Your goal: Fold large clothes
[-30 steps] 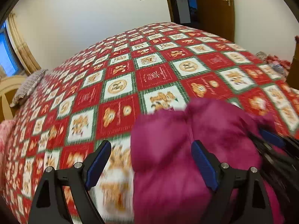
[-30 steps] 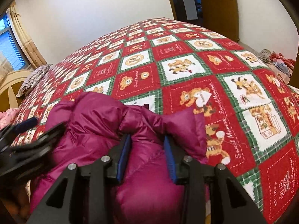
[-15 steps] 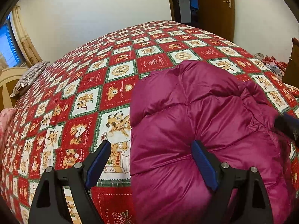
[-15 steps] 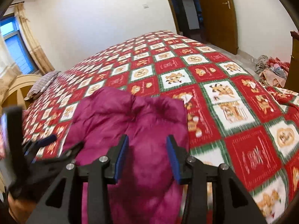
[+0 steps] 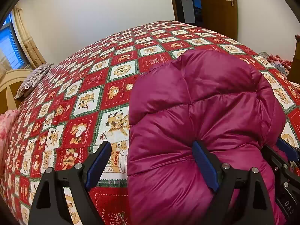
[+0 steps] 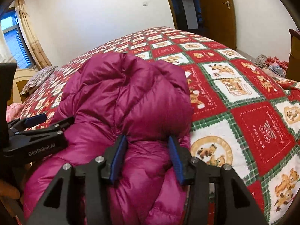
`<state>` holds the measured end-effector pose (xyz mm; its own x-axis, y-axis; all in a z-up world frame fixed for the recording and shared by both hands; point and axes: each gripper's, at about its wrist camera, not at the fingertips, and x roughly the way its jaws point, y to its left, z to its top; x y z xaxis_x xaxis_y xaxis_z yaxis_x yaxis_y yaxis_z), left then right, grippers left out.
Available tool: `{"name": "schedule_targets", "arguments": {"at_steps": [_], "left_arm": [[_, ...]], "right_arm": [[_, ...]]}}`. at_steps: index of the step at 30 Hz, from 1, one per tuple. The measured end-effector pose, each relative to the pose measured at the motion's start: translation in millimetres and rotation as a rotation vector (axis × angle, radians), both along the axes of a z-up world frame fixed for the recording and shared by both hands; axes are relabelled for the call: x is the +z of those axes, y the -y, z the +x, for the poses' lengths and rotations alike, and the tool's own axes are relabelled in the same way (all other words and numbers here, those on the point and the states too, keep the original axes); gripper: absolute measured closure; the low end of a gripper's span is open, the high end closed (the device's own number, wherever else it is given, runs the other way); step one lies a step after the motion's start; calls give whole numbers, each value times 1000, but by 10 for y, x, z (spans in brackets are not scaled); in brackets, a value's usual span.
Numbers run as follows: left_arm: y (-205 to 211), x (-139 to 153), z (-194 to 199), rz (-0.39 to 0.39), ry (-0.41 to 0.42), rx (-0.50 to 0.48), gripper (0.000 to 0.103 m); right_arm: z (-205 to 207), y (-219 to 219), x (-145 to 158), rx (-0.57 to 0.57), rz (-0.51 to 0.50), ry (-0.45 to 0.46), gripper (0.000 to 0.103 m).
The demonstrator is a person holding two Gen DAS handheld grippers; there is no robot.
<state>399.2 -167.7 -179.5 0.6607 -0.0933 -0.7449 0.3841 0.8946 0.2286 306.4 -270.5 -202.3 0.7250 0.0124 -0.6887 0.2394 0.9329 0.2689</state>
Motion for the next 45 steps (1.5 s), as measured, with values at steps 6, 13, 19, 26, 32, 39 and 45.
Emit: {"name": "schedule_targets", "arguments": {"at_steps": [6,13,19,26,32,39,45], "left_arm": [[-413,191,13,-179,-76,-24,14],[-985,312,165,-383,-131,69,15],[-925,63,237,-451,-262,32,15],[-646,5,184,-386,-247,-18,14],[-664,-42,189,-340,-237,-29,14],[-685,-111,246,-322,-250,-53,13],[-704,-153,277,-325,-261,-57,13]], "right_arm": [[-140,169,163,-20,90,-20,20],[-480,574,228,-118,308,81,12],[-349,502,204,-70,319,62,12],[-77,412,85,9,290,9,12],[-2,346,-9,50,280,19,8],[140,293,-35,148,220,1,7],[261,147,-39,180,150,-38,7]]}}
